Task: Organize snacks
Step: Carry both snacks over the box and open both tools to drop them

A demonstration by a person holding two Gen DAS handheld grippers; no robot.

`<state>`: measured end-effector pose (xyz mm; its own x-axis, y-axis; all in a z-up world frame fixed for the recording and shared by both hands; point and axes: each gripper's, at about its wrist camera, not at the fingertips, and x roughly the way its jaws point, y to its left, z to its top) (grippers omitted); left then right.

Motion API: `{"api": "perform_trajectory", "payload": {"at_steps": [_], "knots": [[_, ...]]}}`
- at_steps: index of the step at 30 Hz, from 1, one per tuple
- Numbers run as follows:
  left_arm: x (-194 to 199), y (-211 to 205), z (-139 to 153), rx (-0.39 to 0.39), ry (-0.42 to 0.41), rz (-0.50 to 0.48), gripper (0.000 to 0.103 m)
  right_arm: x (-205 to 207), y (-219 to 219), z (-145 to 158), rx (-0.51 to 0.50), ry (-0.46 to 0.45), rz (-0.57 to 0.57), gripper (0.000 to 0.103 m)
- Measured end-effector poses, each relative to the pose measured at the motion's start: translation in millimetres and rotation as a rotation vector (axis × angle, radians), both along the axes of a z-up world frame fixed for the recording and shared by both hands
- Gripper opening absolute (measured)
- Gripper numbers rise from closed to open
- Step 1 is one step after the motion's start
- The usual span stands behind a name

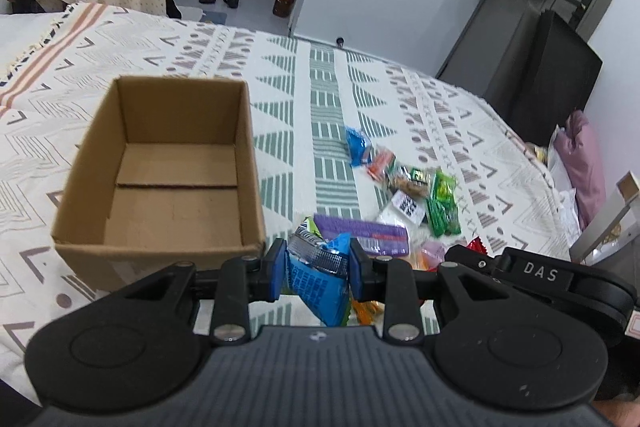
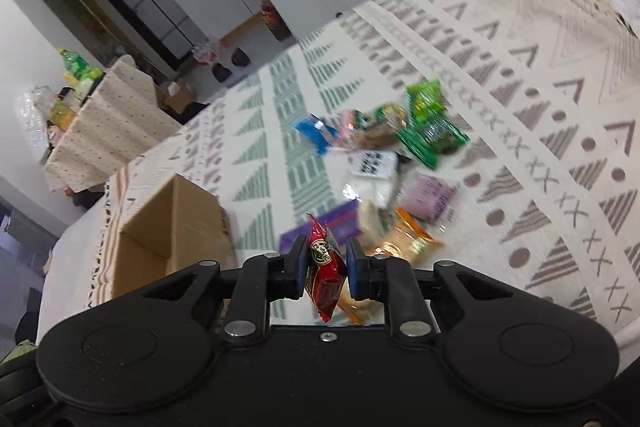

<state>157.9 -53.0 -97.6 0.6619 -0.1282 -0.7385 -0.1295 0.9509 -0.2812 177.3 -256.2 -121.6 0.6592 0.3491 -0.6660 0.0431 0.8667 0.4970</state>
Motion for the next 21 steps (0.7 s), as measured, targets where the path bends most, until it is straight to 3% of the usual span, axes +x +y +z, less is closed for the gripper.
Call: {"api": "perform_trajectory", "payload": {"at_steps": [21], "knots": [[10.5,82.3,17.1,-0.067,-0.063,0.134,0.031,15.8,68.3,34.2,-0.019,-0.117,0.132,0.019]]}}
